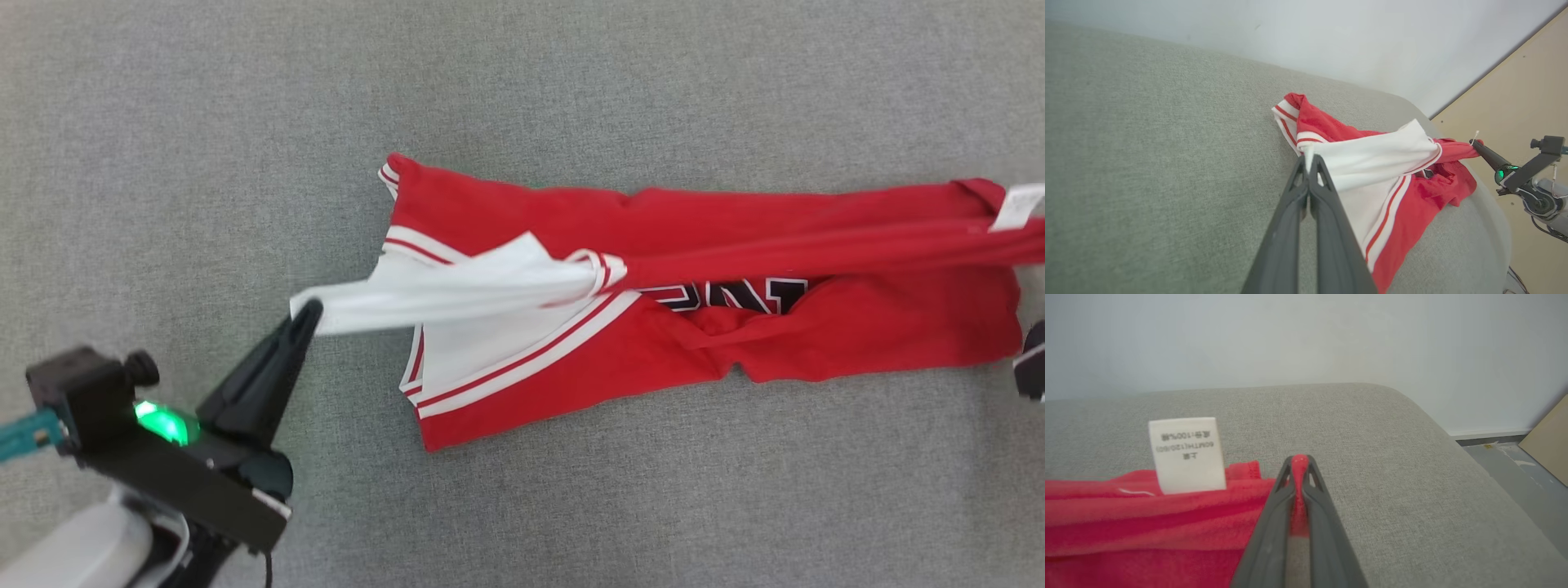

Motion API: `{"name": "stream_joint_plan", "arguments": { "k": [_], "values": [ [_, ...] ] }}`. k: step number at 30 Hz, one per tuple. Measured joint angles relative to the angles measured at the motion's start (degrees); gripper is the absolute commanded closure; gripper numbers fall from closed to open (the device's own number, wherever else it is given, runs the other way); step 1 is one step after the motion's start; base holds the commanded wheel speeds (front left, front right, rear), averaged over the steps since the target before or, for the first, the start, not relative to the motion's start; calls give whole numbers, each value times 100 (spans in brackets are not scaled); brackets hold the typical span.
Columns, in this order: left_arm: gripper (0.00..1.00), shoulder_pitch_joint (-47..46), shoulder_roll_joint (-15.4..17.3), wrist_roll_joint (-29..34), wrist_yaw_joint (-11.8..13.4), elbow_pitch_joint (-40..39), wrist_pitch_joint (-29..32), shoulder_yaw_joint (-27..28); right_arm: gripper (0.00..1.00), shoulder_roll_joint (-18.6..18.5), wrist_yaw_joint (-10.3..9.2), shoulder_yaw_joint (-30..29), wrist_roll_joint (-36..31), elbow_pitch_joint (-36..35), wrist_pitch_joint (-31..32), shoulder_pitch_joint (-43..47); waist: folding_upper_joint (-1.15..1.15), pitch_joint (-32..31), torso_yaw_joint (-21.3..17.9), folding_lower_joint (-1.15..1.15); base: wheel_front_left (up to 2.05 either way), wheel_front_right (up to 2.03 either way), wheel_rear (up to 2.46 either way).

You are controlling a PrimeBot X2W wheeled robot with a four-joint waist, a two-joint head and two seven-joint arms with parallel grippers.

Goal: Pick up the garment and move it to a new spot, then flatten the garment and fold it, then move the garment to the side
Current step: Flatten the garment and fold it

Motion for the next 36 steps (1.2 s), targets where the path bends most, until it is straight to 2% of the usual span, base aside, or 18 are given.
{"name": "stream_joint_plan", "arguments": {
  "k": [4,8,9,10,11,12,13,14,15,22,23,25,30,33,36],
  "values": [
    [100,232,-79,-4,12,68,-108,-59,100,135,0,-102,-105,52,0,174,0,-2,7,0,0,0,0],
    [100,331,-313,36,-43,297,-179,-168,100,270,0,-89,-159,178,0,190,0,-33,6,1,0,0,0],
    [100,349,-367,79,-80,377,-201,-194,91,278,0,-73,-160,226,1,192,0,-46,7,1,0,0,0],
    [95,369,-423,129,-89,469,-216,-224,71,279,0,-62,-159,263,0,191,0,-59,7,1,0,0,0],
    [73,389,-487,176,-94,552,-229,-244,59,282,-1,-47,-160,288,0,187,0,-77,6,1,0,0,0],
    [49,399,-552,230,-108,647,-250,-254,26,288,0,-35,-163,319,1,178,0,-97,3,1,0,0,0],
    [34,411,-616,265,-130,738,-269,-265,0,293,-1,-23,-171,344,1,172,0,-119,-2,1,0,0,0],
    [7,429,-697,274,-135,816,-274,-268,0,302,-1,-24,-175,368,1,169,0,-146,-7,1,0,0,0],
    [0,458,-781,301,-135,884,-296,-253,0,305,-1,-32,-182,393,1,165,0,-174,-13,1,0,0,0],
    [0,697,-1237,615,-110,1322,-331,-62,0,333,-2,-283,-390,419,1,188,0,-397,-49,1,0,0,0],
    [0,822,-1397,805,-32,1389,-343,138,0,405,-2,-458,-494,324,1,247,0,-495,-59,1,0,0,0],
    [0,878,-1460,996,16,1407,-346,269,0,452,-2,-509,-512,257,0,278,0,-545,-64,1,0,0,0],
    [0,1353,-1890,1831,172,1388,-347,956,0,817,-2,-700,-644,12,0,533,0,-820,-87,1,0,0,0],
    [0,1666,-2105,2274,159,1366,-347,1136,0,1045,-2,-867,-628,190,1,672,0,-991,-97,1,0,0,0],
    [0,1961,-2274,2530,58,1377,-347,1233,0,1252,-3,-981,-504,713,0,713,0,-1153,-96,0,0,0,0]
  ]
}}
